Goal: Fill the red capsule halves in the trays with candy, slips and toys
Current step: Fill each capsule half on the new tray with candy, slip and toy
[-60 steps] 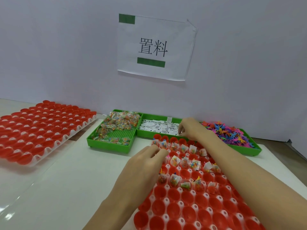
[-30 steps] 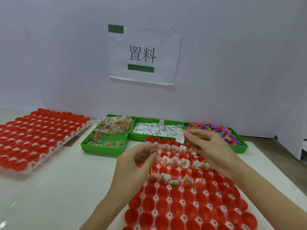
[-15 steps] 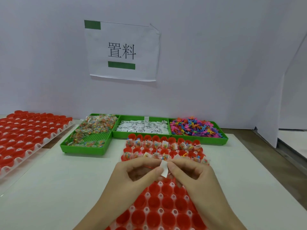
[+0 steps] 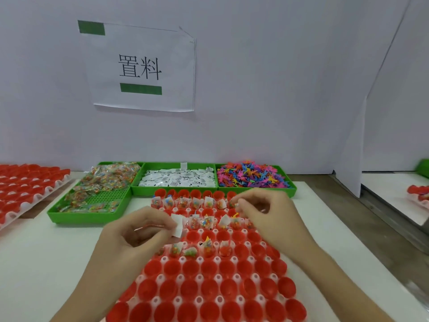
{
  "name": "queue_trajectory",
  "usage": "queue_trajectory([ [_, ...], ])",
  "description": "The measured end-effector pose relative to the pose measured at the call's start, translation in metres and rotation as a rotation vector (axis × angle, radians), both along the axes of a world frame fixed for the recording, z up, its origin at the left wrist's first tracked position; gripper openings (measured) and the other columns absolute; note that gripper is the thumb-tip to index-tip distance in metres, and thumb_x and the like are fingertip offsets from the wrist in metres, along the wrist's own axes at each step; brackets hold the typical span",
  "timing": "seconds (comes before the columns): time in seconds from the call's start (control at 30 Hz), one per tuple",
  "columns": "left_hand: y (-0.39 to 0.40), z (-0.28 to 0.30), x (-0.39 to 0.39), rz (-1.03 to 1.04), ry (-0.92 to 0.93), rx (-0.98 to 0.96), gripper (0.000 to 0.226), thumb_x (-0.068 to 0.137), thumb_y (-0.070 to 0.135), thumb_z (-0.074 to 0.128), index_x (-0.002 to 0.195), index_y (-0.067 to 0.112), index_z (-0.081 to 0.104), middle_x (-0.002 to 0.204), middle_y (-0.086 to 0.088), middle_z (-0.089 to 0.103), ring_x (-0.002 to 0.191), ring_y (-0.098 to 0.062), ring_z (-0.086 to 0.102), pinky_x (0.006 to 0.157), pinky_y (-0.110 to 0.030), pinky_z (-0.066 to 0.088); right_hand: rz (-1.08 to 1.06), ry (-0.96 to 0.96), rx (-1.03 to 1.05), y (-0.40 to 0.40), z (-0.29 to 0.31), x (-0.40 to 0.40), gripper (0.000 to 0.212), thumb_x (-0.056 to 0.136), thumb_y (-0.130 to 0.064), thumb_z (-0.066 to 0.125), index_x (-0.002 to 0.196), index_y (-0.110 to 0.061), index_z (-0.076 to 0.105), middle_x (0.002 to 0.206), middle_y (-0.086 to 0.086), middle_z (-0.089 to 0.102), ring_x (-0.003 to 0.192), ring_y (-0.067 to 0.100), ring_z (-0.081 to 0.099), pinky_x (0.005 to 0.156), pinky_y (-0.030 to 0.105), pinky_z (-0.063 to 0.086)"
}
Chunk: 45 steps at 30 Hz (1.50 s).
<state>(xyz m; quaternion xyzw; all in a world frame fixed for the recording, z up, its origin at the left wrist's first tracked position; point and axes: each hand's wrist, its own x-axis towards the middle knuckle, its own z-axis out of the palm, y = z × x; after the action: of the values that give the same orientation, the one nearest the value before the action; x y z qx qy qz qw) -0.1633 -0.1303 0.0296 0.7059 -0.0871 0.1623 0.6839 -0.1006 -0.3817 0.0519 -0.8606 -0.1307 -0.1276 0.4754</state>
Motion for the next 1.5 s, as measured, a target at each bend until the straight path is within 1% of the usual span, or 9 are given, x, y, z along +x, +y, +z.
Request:
queue_trajectory([
  [0.1,0.002,0.002,0.001,0.064,0.025,0.002,0.009,0.078,0.009,0.078,0.082,0.016,0.081,0.088,-0.008,0.08,0.08,-0.026,0.079,0.077,-0.026,0.061,-0.097,-0.031,-0.146,-0.012,0.004,0.049,0.015,0.095,-0.014,0.067,0.098,-0.023,0.079,0.084,-0.015,0.074,0.077,-0.006,0.066,0.072,0.004,0.047],
  [0.17,0.003,0.003,0.0,0.084,0.034,-0.004,0.01,0.075,0.016,0.08,0.084,0.02,0.082,0.087,-0.006,0.08,0.08,-0.024,0.079,0.079,-0.028,0.061,-0.148,-0.061,-0.195,-0.017,0.005,0.081,0.015,0.097,-0.012,0.066,0.102,-0.017,0.079,0.093,-0.006,0.076,0.081,-0.003,0.066,0.081,0.014,0.051],
  [0.3,0.003,0.003,0.001,0.095,0.044,0.014,0.013,0.072,0.021,0.083,0.084,0.024,0.083,0.08,-0.007,0.08,0.075,-0.023,0.079,0.07,-0.018,0.059,-0.131,-0.103,-0.414,-0.021,0.0,0.135,0.02,0.1,-0.012,0.062,0.113,-0.012,0.077,0.112,0.005,0.076,0.097,0.015,0.07,0.095,0.026,0.052],
  [0.5,0.002,0.0,0.001,0.068,0.05,0.072,0.016,0.069,0.022,0.086,0.085,0.021,0.083,0.074,-0.012,0.077,0.071,-0.023,0.077,0.068,-0.02,0.06,-0.062,-0.115,-0.772,-0.024,-0.017,0.179,0.028,0.101,-0.011,0.061,0.126,-0.01,0.071,0.127,0.013,0.07,0.107,0.027,0.069,0.096,0.042,0.055],
  [0.63,0.002,0.0,0.001,0.063,0.044,0.081,0.016,0.072,0.016,0.086,0.086,0.021,0.083,0.073,-0.013,0.076,0.069,-0.022,0.076,0.068,-0.018,0.059,-0.077,-0.136,-0.897,-0.027,-0.023,0.19,0.029,0.097,-0.018,0.068,0.126,-0.015,0.072,0.127,0.008,0.069,0.113,0.026,0.066,0.097,0.043,0.054],
  [1.0,0.001,0.0,0.0,0.039,0.085,0.096,0.013,0.074,0.011,0.085,0.084,0.019,0.082,0.073,-0.015,0.076,0.07,-0.027,0.076,0.072,-0.022,0.061,-0.14,-0.278,-0.916,-0.025,-0.037,0.187,0.015,0.099,-0.011,0.058,0.1,-0.004,0.07,0.102,0.011,0.064,0.093,0.027,0.064,0.08,0.039,0.056],
  [1.2,0.003,0.0,0.0,0.033,0.091,0.111,0.014,0.074,0.014,0.086,0.085,0.021,0.082,0.074,-0.015,0.076,0.071,-0.025,0.077,0.071,-0.021,0.06,-0.117,-0.139,-0.839,-0.026,-0.033,0.189,0.017,0.09,-0.022,0.076,0.096,-0.007,0.071,0.1,0.007,0.066,0.091,0.023,0.064,0.083,0.04,0.056],
  [1.37,0.006,0.0,0.001,0.031,0.099,0.118,0.013,0.074,0.016,0.086,0.085,0.022,0.082,0.073,-0.014,0.076,0.07,-0.025,0.077,0.07,-0.02,0.06,-0.135,-0.14,-0.823,-0.026,-0.033,0.191,0.013,0.094,-0.019,0.071,0.091,-0.006,0.072,0.096,0.01,0.07,0.088,0.024,0.067,0.083,0.043,0.057],
  [1.5,0.007,0.001,0.001,0.034,0.102,0.111,0.013,0.074,0.014,0.086,0.085,0.021,0.083,0.074,-0.013,0.077,0.071,-0.025,0.077,0.07,-0.021,0.06,-0.151,-0.14,-0.682,-0.029,-0.035,0.187,0.007,0.092,-0.015,0.071,0.093,-0.008,0.073,0.091,0.005,0.073,0.083,0.018,0.067,0.082,0.04,0.059],
])
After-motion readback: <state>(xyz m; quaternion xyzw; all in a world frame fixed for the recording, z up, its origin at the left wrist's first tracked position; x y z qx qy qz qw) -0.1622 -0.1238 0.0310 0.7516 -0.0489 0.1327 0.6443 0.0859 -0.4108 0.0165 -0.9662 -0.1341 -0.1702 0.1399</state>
